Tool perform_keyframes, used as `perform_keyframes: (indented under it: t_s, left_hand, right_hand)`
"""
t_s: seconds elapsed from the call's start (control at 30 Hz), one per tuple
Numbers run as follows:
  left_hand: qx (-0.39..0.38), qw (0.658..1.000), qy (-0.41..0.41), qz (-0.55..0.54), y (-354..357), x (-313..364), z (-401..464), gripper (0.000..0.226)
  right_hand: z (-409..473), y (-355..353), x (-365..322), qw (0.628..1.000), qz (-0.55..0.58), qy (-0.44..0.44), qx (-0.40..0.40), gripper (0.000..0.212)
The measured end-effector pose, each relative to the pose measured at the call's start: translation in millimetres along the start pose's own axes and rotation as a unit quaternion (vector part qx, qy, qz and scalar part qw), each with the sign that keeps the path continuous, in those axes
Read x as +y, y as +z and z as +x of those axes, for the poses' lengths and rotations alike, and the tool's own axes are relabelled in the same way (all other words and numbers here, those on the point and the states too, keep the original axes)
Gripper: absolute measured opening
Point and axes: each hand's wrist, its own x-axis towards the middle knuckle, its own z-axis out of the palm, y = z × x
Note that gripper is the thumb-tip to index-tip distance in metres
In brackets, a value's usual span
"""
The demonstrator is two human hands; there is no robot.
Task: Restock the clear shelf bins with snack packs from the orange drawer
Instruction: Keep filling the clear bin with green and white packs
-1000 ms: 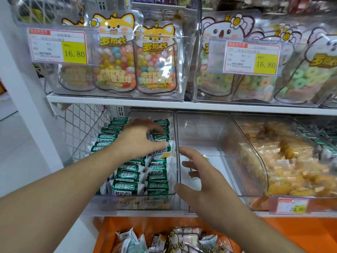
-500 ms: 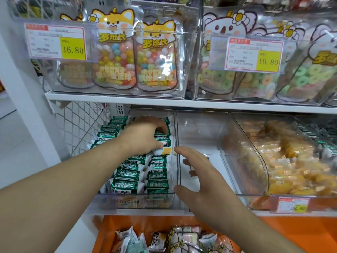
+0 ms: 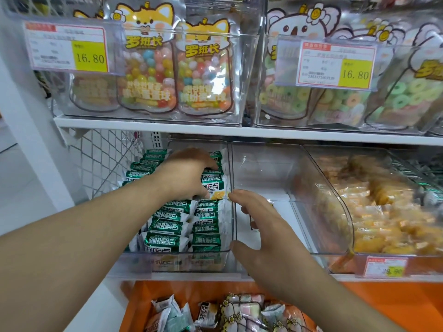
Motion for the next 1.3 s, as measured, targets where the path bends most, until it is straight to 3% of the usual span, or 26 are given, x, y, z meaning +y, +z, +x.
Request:
perform_keyframes:
  t_s: [0.47,0.7,0.93,1.03,1.17,1.3]
  left_hand:
    - [0.025,0.999,-0.001,-0.032,10,-6,-2,0.077]
    - [0.009,0.999,0.013,0.051,2,-1,-2,0.081]
    - [-0.006,0.997,-0.017,-0.079,-13,-3,-27,0.088]
    - [0.011,0.987,-0.041,-0.152,-22,2,-47,0.073]
    - [0.098,0.972,-0.023,-0.212,-33,23,-90,0.048]
    - [0.14,0.927,-0.026,-0.347,-23,52,-147,0.023]
  right_hand:
    - [-1,2,-1,1.0,0.001,0.006,0.001,0.077]
    - [-1,-2,-1,1.0,-0.002,0.01,-0.012,0.08]
    - [-8,-7,-1,1.0,0.015,0.012,-0.008,0.081]
    - [-18,-11,-9,0.999,0.031,0.015,0.001,0.078]
    - [-37,-15,-21,0.994,0.104,0.039,0.005,0.065]
    - [-62,-9,-23,0.98,0.194,0.044,0.007,0.048]
